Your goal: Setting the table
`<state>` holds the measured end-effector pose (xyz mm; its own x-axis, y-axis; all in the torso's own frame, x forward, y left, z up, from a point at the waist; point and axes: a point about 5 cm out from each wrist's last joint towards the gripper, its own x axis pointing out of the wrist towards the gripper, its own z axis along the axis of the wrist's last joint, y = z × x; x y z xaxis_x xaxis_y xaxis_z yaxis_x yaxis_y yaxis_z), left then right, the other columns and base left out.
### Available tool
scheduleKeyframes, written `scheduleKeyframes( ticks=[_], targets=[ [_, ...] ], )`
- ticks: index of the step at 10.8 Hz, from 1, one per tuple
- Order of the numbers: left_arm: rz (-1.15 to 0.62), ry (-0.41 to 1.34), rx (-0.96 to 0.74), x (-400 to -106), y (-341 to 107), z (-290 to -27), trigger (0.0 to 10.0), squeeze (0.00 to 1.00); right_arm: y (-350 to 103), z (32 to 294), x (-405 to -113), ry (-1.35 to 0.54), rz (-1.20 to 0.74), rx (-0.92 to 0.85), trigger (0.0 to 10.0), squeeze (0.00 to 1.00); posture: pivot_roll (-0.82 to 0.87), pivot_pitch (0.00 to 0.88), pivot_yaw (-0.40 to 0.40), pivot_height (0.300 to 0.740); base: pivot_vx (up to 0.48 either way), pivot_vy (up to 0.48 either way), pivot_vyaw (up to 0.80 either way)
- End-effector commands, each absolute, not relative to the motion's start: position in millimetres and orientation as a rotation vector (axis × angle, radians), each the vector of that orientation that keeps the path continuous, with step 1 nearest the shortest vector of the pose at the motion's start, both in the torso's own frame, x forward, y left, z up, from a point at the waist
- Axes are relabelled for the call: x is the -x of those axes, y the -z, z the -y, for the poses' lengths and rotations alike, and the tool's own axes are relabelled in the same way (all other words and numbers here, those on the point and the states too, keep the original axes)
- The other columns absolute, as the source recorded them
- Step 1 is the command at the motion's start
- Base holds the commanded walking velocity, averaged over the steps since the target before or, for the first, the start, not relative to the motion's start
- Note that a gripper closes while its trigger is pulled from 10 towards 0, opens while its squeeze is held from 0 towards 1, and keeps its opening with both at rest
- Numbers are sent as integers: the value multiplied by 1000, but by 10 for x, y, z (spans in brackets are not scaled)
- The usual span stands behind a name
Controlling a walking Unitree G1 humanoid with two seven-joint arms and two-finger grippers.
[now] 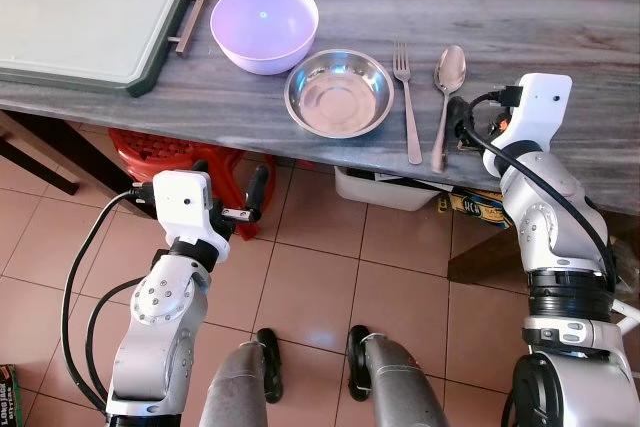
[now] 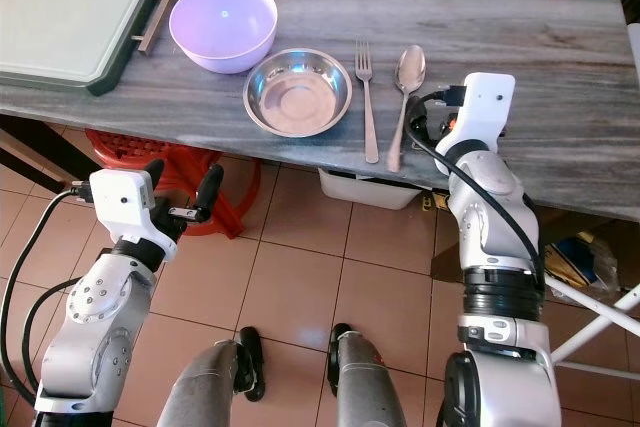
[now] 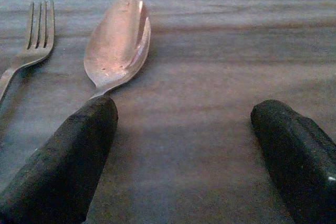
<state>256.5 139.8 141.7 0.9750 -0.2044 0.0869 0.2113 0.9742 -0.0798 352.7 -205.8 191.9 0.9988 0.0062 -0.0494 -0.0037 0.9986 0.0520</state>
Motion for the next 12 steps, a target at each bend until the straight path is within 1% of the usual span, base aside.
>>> scheduleKeyframes(
  ticks=[1,4,6,9,12],
  targets=[
    [69,206,81,-2542,-1394,-1404,10000,0,-1752,1921,-3533,-67,-130,-71,10000,0,-8,318,26,740,0,0,0],
    [69,207,82,-2544,-1392,-1398,10000,0,-1761,1924,-3547,-77,-121,-55,10000,0,-9,315,23,740,0,0,0],
    [70,201,82,-2542,-1392,-1408,10000,0,-1777,1979,-3481,-57,-101,-28,10000,0,-10,313,20,740,0,0,0],
    [71,202,85,-2550,-1392,-1405,10000,0,-1803,2164,-3342,54,-36,17,10000,0,-19,312,23,740,0,0,0],
    [79,204,88,-2564,-1407,-1402,10000,0,-1931,2220,-3269,133,76,56,10000,0,-17,303,24,740,0,0,0]
  ],
)
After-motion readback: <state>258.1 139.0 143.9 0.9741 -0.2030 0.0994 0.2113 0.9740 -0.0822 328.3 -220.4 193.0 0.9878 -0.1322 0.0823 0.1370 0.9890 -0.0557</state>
